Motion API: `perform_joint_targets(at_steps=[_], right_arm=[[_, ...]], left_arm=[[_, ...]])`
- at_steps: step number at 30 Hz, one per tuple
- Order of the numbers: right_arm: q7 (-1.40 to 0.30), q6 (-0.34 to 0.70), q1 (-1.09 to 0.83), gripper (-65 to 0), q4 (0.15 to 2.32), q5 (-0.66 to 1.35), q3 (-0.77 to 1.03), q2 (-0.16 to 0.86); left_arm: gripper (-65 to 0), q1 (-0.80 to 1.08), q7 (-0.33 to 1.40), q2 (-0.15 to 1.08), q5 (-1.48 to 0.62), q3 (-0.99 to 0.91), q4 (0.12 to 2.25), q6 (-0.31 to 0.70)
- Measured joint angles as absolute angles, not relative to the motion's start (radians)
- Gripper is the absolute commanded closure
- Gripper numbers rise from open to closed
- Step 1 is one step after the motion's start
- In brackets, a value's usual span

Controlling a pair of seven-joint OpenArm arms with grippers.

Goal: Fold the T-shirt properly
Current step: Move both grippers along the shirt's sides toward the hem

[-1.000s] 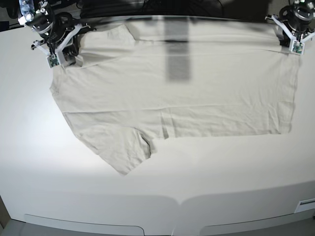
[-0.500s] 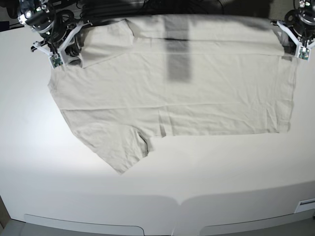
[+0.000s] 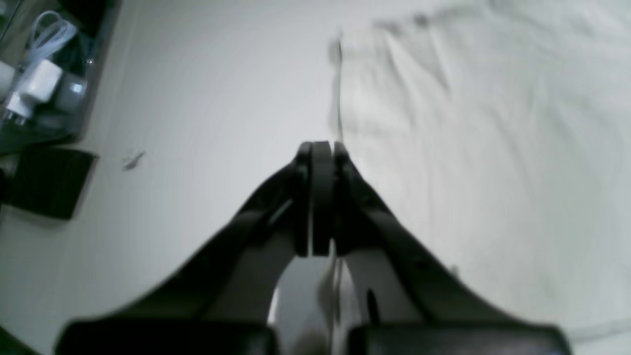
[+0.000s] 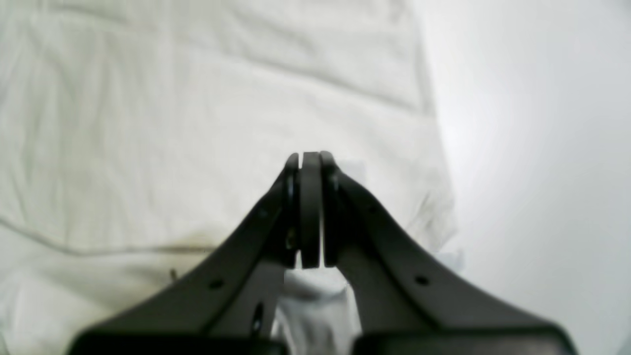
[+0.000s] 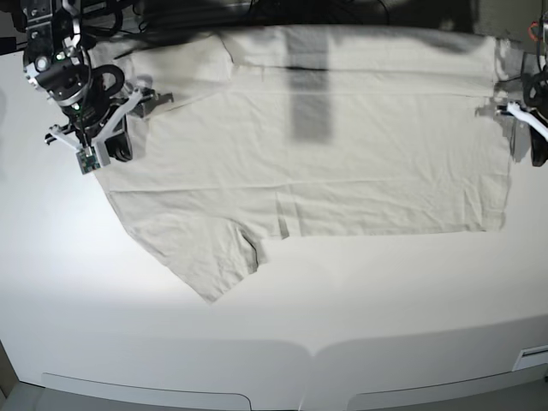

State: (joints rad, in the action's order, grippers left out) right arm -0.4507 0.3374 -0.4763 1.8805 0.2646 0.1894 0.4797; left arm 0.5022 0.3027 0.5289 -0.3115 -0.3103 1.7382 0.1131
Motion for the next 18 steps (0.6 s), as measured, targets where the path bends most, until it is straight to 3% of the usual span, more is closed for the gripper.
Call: perform_joint_targets(at_steps=[2,3,4,6,8,14,18], right_arm=[[-0.458,0.338,-0.445,0.0,1.88,0.265,0.189,0.48],[-0.47,0.338,-0.43,0.0,1.88,0.265,0.189,0.479],[-0.482,0.338,-0.416,-4.1,1.88,0.265,0.189,0.48],[-0.511,0.338,-0.39,-13.5,1.88,0.265,0.189,0.48],[-0.537,0.338,-0.371,-17.9,1.88,0.265,0.189,0.48],[-0.555,0.338,-0.362,-18.0,1.88,0.264,0.189,0.479],[-0.6,0.338,-0.363,-18.0,1.88,0.265,0.189,0.48]], left_arm=[[-20.4,0.44,0.306,0.531,-0.342,-0.311,1.689,0.173],[-24.8,0.406,0.305,0.53,-0.346,-0.313,1.657,0.208],[-26.3,0.373,0.308,0.53,-0.361,-0.313,1.621,0.245],[-26.3,0.296,0.312,0.527,-0.387,-0.311,1.526,0.299],[-26.3,0.207,0.319,0.524,-0.397,-0.31,1.403,0.335],[-26.3,-0.085,0.373,0.526,-0.411,-0.315,0.989,0.622],[-26.2,-0.255,0.371,0.523,-0.342,-0.315,0.742,0.696]])
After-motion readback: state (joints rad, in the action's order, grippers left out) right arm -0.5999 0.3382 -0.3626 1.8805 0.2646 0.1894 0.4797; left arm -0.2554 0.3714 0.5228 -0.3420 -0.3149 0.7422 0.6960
